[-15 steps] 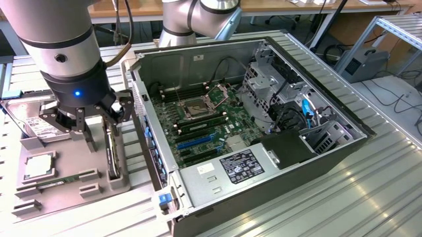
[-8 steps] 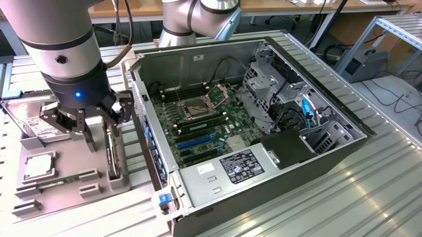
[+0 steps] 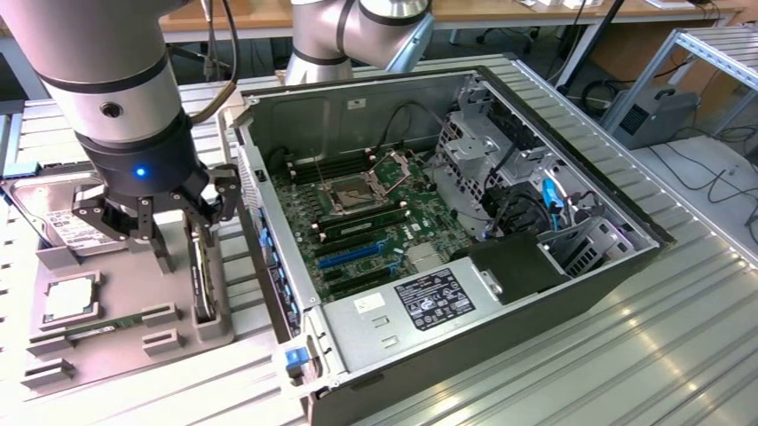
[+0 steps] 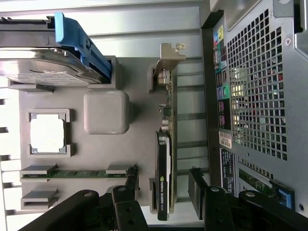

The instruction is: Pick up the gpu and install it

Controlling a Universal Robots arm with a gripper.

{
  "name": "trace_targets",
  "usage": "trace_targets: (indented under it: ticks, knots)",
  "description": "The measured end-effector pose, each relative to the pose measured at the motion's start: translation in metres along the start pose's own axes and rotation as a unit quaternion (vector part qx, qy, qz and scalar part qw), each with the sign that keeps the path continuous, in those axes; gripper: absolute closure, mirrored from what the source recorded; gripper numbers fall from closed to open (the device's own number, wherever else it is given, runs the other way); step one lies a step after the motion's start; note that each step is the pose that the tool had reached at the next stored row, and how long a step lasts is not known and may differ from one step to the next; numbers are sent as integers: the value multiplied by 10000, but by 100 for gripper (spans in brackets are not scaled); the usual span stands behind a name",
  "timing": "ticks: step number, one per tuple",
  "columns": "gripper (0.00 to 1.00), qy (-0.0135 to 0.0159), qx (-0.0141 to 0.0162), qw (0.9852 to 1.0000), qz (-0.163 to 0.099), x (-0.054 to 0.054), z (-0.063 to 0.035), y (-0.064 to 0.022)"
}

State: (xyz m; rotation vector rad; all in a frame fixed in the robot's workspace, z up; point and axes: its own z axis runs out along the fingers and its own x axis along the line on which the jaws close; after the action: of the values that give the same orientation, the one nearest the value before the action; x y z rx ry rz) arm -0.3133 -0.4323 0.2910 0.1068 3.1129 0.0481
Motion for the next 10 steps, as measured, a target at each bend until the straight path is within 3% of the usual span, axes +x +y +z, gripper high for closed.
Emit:
trace_targets:
  ticks: [10]
  knots:
    - [46, 0, 0, 10000, 0, 1, 21, -1]
